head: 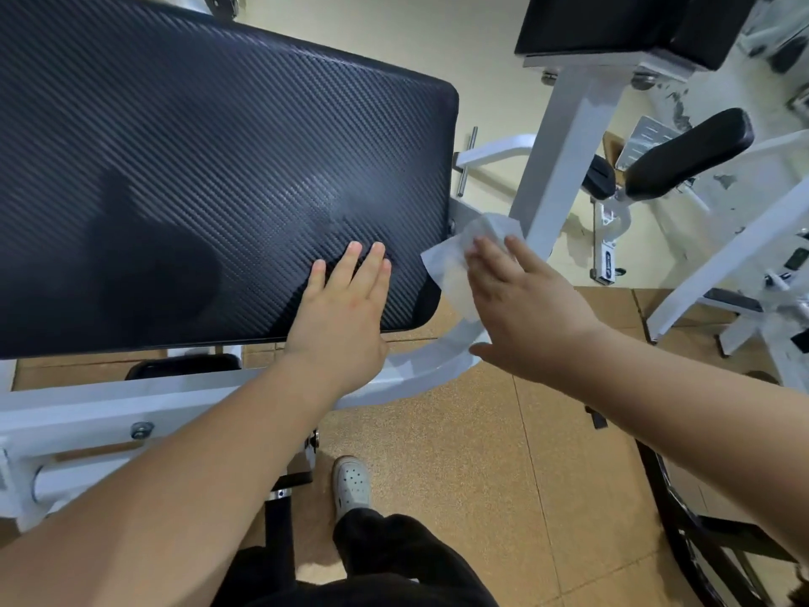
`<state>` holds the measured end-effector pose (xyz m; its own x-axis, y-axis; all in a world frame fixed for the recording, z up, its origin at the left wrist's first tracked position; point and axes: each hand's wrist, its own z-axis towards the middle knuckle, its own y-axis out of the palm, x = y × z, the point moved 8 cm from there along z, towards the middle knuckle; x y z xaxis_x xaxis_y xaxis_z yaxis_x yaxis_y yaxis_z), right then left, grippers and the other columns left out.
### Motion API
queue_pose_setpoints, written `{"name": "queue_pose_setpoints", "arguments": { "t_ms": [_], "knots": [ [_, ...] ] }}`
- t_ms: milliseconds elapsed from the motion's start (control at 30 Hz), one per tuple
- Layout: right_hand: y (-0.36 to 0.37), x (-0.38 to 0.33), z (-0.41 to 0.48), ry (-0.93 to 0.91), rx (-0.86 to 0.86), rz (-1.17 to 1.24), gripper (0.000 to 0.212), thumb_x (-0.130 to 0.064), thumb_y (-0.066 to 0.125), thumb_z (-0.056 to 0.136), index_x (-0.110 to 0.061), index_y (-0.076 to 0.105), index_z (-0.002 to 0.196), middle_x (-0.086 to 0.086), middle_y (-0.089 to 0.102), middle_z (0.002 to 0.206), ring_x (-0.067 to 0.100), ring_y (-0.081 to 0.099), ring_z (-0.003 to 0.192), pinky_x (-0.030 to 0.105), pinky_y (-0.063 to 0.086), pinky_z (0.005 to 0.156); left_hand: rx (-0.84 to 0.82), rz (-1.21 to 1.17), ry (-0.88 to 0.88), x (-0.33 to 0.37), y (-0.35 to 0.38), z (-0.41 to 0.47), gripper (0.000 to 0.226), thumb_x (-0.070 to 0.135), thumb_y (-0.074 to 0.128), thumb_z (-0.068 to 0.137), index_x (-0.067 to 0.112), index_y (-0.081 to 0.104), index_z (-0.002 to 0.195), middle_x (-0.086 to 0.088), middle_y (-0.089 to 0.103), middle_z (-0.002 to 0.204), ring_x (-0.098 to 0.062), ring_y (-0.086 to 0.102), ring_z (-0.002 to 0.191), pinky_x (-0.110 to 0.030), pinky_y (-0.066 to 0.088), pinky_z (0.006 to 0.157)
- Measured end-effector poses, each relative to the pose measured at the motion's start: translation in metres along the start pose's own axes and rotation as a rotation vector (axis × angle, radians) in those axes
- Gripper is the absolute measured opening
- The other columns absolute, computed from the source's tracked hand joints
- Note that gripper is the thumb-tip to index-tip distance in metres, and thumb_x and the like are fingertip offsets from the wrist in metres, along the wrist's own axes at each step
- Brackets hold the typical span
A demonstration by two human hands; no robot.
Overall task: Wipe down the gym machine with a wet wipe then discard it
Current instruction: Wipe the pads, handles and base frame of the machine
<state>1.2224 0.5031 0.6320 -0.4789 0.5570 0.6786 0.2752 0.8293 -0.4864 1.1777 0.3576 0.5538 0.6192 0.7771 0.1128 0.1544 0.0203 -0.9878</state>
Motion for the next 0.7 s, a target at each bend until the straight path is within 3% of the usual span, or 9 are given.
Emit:
{"name": "queue_pose_setpoints", "arguments": {
  "t_ms": [167, 300, 400, 500, 600, 700],
  "knots": [
    [0.001, -0.011, 0.039, -0.045, -0.032, -0.14, 0.081, -0.063, 0.033, 0.102, -0.007, 0.029, 0.16, 0.021, 0.018, 0.168, 0.042, 0.003, 0.156, 0.072, 0.0, 0.118, -0.011, -0.015, -0.007, 0.0, 0.0, 0.001, 0.089, 0.046, 0.044, 0.097, 0.011, -0.005, 0.162, -0.005, -0.014, 0.17, -0.03, -0.007, 0.157, -0.055, 0.011, 0.125],
    [-0.006, -0.002, 0.047, -0.009, -0.012, -0.121, 0.063, -0.045, 0.04, 0.104, -0.009, 0.039, 0.156, 0.024, 0.024, 0.165, 0.042, 0.015, 0.154, 0.067, 0.004, 0.12, -0.005, -0.018, -0.008, -0.001, -0.001, 0.0, 0.09, 0.045, 0.048, 0.095, 0.012, -0.001, 0.162, -0.005, -0.01, 0.171, -0.029, -0.004, 0.157, -0.055, 0.013, 0.125],
    [-0.006, -0.012, 0.023, -0.083, 0.209, 0.026, 0.039, -0.02, 0.041, 0.102, -0.008, 0.069, 0.127, 0.02, 0.063, 0.137, 0.039, 0.043, 0.139, 0.055, 0.008, 0.127, -0.017, -0.019, -0.003, -0.001, -0.003, 0.0, 0.091, 0.047, 0.049, 0.095, 0.012, -0.001, 0.162, -0.004, -0.01, 0.171, -0.029, -0.004, 0.157, -0.054, 0.012, 0.125],
    [0.001, -0.031, -0.006, -0.145, 0.424, 0.259, 0.024, -0.017, 0.06, 0.092, -0.004, 0.077, 0.101, 0.013, 0.075, 0.104, 0.034, 0.062, 0.115, 0.047, 0.026, 0.124, -0.033, -0.063, 0.005, -0.003, -0.009, 0.0, 0.087, 0.045, 0.049, 0.097, 0.014, 0.001, 0.163, -0.002, -0.008, 0.171, -0.026, -0.003, 0.157, -0.05, 0.012, 0.126],
    [0.024, -0.062, -0.018, -0.161, 0.479, 0.477, 0.047, -0.032, 0.073, 0.086, 0.0, 0.072, 0.12, 0.017, 0.07, 0.126, 0.034, 0.06, 0.127, 0.044, 0.023, 0.12, -0.028, -0.124, 0.031, -0.008, -0.017, -0.002, 0.079, 0.038, 0.049, 0.098, 0.016, 0.01, 0.163, 0.0, -0.001, 0.171, -0.023, 0.0, 0.157, -0.047, 0.01, 0.125],
    [0.058, -0.107, -0.006, -0.137, 0.223, 0.793, 0.078, -0.053, 0.054, 0.099, -0.003, 0.036, 0.156, 0.017, 0.032, 0.165, 0.032, 0.023, 0.156, 0.041, 0.004, 0.126, 0.047, -0.12, 0.057, -0.015, -0.018, -0.021, 0.073, 0.031, 0.056, 0.096, 0.014, 0.026, 0.16, -0.006, 0.017, 0.169, -0.027, 0.015, 0.156, -0.051, 0.015, 0.125]
  ]
}}
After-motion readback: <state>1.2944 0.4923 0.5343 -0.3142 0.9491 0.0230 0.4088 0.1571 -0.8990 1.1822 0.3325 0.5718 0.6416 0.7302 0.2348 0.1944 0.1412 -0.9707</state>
